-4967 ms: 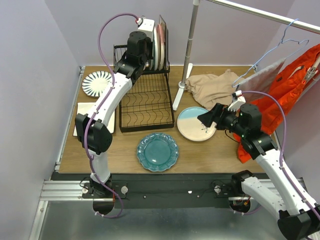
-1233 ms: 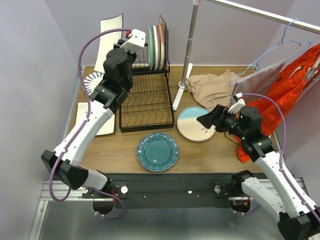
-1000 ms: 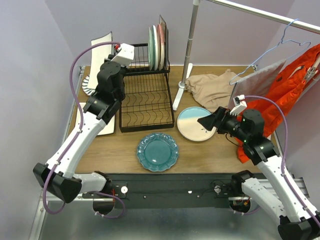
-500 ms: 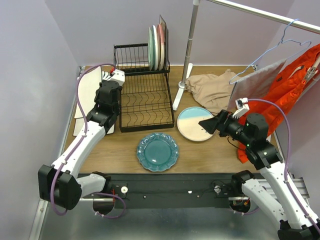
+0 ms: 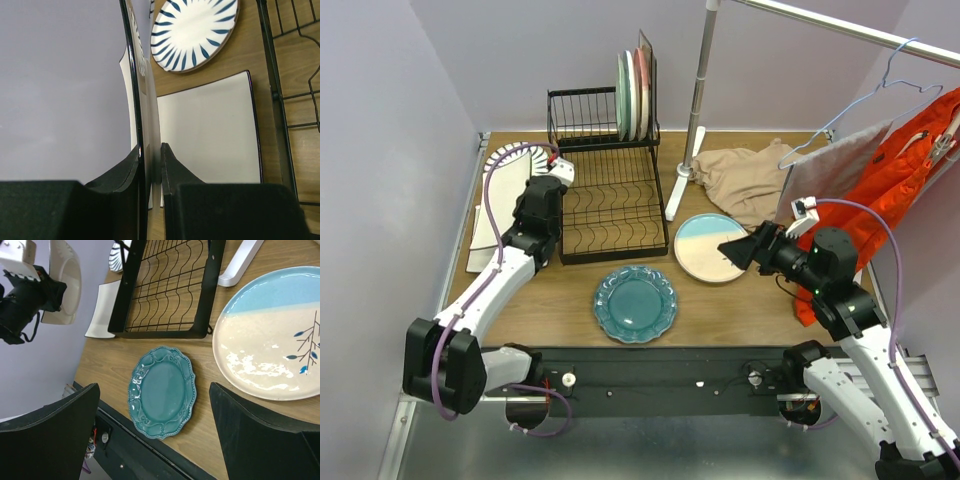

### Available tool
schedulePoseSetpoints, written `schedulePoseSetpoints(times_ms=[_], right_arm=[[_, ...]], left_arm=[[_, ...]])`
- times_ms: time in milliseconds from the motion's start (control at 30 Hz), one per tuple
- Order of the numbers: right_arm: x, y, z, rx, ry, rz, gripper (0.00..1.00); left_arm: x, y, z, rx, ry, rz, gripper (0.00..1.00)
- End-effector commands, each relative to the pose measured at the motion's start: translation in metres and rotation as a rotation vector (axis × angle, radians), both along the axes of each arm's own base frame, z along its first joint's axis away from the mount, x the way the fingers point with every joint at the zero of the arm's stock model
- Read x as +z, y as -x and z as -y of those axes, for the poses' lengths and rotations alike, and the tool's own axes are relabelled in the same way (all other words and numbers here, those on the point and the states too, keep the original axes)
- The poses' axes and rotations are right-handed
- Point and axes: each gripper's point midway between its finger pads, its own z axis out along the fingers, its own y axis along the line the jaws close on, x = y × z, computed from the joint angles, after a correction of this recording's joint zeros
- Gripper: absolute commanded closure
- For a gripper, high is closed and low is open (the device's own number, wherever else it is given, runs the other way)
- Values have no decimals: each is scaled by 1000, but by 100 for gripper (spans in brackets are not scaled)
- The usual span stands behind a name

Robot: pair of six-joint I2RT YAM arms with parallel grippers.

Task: Unload the plates from the dish rack
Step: Place the plate at the center of the board.

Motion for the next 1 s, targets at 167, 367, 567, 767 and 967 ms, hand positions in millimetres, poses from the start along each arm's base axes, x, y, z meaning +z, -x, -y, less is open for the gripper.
schedulePoseSetpoints(times_ms=[167, 367, 567, 767, 967], right_arm=[[8, 7, 4, 6, 23, 26, 2], [21, 5, 11, -19, 66, 56, 1], [25, 7, 13, -18, 78, 71, 1], [24, 8, 16, -25, 91, 73, 1], [28, 9, 16, -24, 97, 79, 1]], left_arm=[[2, -12, -10, 86, -22, 96, 100], [-17, -13, -12, 99, -45, 69, 100], [-35, -13, -18, 143, -83, 44, 100], [-41, -10, -24, 184, -122, 27, 100], [-46, -14, -26, 207, -153, 3, 100]])
